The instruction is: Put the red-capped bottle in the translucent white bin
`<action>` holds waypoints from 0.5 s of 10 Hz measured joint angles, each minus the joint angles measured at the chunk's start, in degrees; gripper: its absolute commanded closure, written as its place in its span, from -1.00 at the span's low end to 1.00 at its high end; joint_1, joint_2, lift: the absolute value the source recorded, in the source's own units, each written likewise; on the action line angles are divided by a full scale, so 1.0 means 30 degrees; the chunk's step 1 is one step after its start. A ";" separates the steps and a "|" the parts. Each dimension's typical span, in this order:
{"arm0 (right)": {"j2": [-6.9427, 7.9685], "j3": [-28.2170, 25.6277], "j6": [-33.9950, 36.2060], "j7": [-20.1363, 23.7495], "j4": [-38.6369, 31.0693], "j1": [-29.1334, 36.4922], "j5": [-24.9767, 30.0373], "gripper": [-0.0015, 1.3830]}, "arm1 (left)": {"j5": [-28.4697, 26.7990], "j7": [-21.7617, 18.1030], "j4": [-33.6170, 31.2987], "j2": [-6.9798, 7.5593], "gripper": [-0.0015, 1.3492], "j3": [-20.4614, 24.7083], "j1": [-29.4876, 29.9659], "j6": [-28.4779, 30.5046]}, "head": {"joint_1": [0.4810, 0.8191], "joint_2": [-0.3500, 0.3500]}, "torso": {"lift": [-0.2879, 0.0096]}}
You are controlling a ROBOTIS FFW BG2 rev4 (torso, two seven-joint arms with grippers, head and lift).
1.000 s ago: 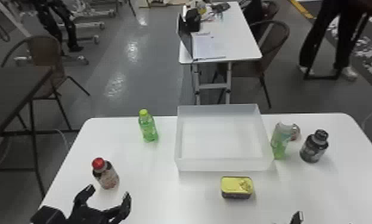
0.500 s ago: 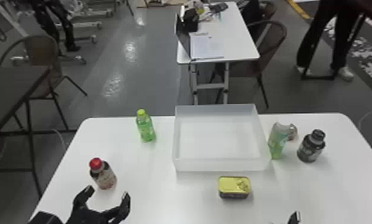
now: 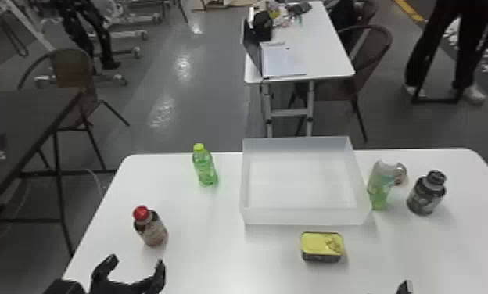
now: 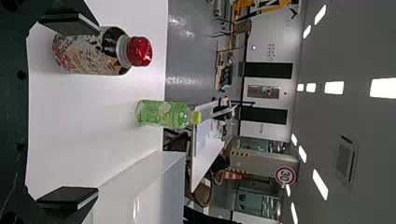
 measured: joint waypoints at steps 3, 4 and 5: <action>-0.0002 0.0013 0.0000 0.0250 0.0149 -0.0337 -0.0080 -0.77 | -0.0643 -0.0466 0.1122 0.0000 -0.86 0.1383 -0.1101 0.0285 | 0.27 0.72 | 0.94; 0.0034 0.0027 0.0000 0.0354 0.0236 -0.0458 -0.0124 -0.77 | -0.0642 -0.0886 0.1965 0.0000 -0.86 0.1607 -0.1653 0.0206 | 0.27 0.73 | 0.94; 0.0106 0.0039 0.0000 0.0414 0.0297 -0.0504 -0.0157 -0.77 | -0.0851 -0.1496 0.2822 0.0024 -0.86 0.1850 -0.2277 0.0248 | 0.27 0.74 | 0.94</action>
